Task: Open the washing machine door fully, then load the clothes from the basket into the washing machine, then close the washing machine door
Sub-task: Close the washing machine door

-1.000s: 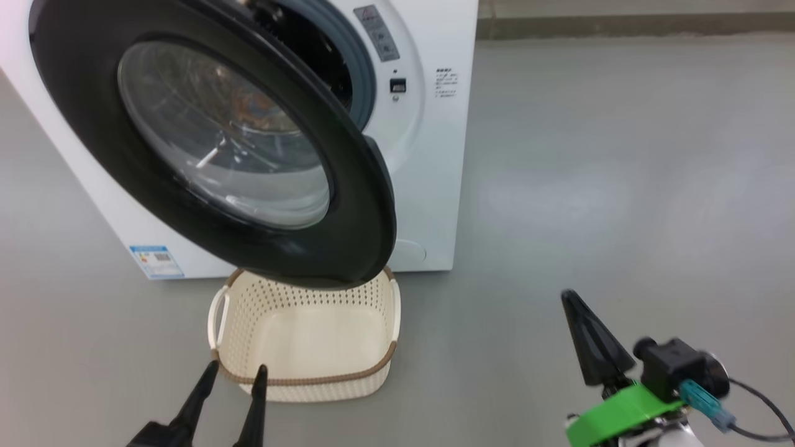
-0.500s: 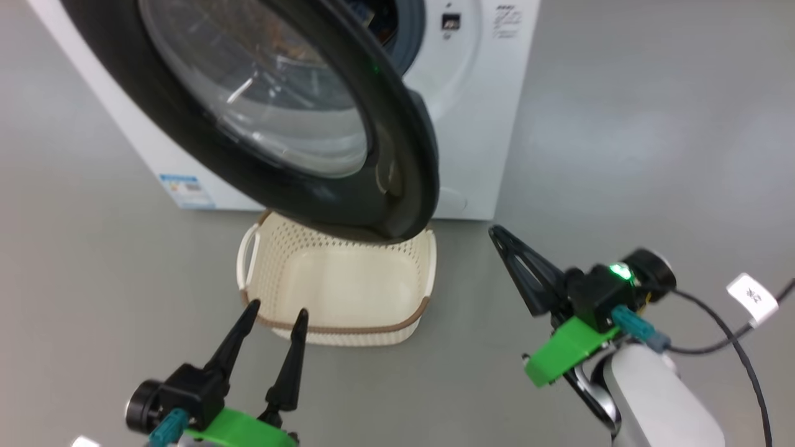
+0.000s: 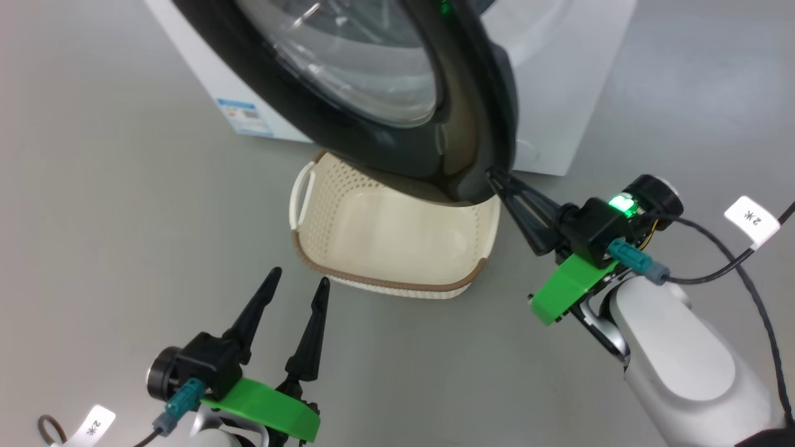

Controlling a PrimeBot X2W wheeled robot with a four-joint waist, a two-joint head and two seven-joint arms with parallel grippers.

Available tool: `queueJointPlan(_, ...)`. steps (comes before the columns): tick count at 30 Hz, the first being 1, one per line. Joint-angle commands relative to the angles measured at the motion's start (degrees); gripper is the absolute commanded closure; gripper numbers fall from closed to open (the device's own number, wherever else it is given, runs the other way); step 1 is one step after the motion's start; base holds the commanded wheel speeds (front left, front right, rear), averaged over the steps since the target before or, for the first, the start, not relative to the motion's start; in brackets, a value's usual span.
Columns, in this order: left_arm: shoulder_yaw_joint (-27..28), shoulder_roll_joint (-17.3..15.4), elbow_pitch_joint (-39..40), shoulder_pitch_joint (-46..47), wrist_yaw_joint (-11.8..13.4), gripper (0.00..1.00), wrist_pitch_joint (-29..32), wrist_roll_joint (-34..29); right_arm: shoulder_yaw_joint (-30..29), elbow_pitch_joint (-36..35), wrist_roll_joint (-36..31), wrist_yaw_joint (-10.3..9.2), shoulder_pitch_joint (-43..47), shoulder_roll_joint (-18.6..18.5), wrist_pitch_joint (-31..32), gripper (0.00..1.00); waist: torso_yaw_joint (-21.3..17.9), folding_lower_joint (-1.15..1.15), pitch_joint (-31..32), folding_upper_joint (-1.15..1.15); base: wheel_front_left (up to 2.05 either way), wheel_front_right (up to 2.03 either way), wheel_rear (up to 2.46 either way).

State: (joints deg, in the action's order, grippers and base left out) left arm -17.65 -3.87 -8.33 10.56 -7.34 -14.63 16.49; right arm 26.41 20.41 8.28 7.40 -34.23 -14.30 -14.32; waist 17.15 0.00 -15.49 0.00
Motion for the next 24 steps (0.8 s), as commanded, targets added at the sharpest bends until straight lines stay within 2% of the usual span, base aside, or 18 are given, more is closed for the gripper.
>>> queueJointPlan(1,1.6,-0.5,1.0,1.7,-0.1,0.0,-0.4,0.6,0.7,-0.7,0.8,0.09,-1.1,0.3,-0.7,1.0,2.8,0.0,-2.5,0.0,0.0,0.0,0.0)
queueJointPlan(15,0.0,0.1,1.2,3.6,-0.1,0.0,-0.4,0.7,-2.8,3.8,-0.3,0.09,-7.4,-0.9,-0.7,1.0,4.4,0.0,-6.7,0.0,0.0,0.0,0.0)
queueJointPlan(24,-1.3,0.7,1.5,5.7,-0.1,0.0,-0.4,1.5,-5.5,6.6,-1.7,0.09,-14.4,-3.1,-0.7,1.0,4.8,0.0,-11.4,0.0,0.0,0.0,0.0)
